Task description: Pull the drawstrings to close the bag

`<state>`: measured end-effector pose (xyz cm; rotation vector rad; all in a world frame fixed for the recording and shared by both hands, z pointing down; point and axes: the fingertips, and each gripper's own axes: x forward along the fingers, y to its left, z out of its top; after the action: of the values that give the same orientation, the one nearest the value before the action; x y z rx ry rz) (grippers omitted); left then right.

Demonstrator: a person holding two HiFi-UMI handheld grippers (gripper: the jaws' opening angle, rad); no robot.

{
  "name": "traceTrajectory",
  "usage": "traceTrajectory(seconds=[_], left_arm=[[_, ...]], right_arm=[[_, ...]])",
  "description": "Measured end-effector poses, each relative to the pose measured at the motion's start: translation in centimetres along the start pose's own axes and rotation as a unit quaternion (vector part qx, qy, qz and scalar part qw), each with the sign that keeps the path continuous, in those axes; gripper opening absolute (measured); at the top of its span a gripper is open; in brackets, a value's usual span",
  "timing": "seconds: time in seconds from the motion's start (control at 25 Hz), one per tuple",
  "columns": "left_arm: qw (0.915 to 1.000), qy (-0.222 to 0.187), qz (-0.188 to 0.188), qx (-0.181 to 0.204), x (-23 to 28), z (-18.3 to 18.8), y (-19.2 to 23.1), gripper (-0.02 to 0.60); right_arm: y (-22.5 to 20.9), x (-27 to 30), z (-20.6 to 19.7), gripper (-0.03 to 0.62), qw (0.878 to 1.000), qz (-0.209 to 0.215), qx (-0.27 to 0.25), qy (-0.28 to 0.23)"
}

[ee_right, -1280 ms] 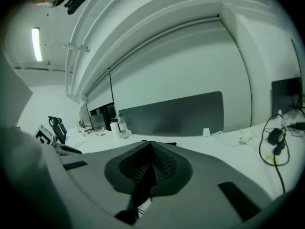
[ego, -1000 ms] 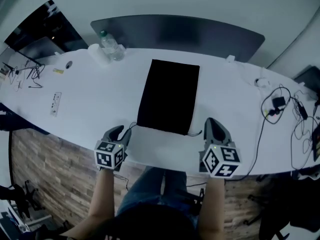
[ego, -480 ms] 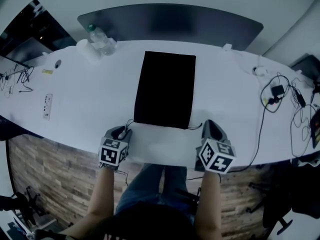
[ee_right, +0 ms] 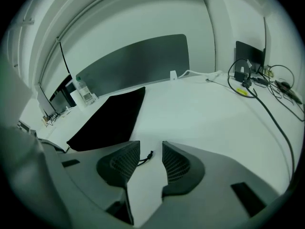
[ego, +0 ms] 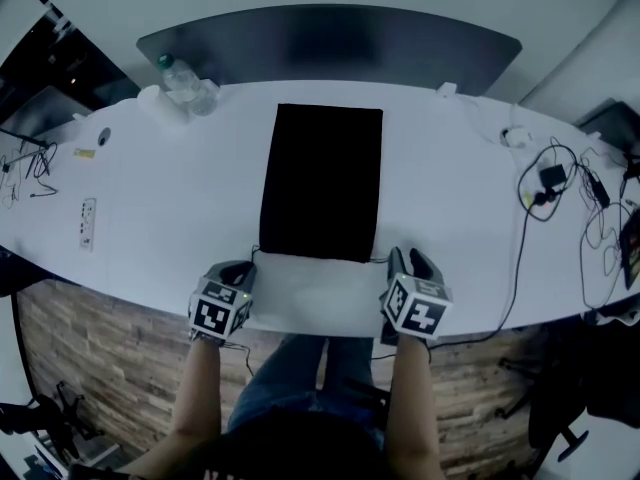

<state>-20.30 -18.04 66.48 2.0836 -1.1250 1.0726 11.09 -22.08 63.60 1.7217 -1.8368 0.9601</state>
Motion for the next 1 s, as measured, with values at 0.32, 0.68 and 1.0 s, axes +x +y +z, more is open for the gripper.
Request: traceTrajectory(seconds=[0.32, 0.68, 1.0], left_arm=[[1.0000, 0.007, -0.003, 0.004, 0.2, 0.1, 0.0, 0.018], [0.9999, -0.005, -0.001, -0.011, 0.0, 0.6, 0.5, 0.015], [0.9978, -0.061, 0.017, -0.020, -1.7, 5.0, 1.4, 0.015]], right_arm=[[0.7, 1.7, -1.7, 0.156, 0.996, -0.048, -0.061, 0.044], [2.1, 2.2, -1.6, 0.011, 0.996, -0.022, -0.054, 0.065], [1.1, 0.3, 4.1, 0.009, 0.999, -0.016, -0.042, 0.015]])
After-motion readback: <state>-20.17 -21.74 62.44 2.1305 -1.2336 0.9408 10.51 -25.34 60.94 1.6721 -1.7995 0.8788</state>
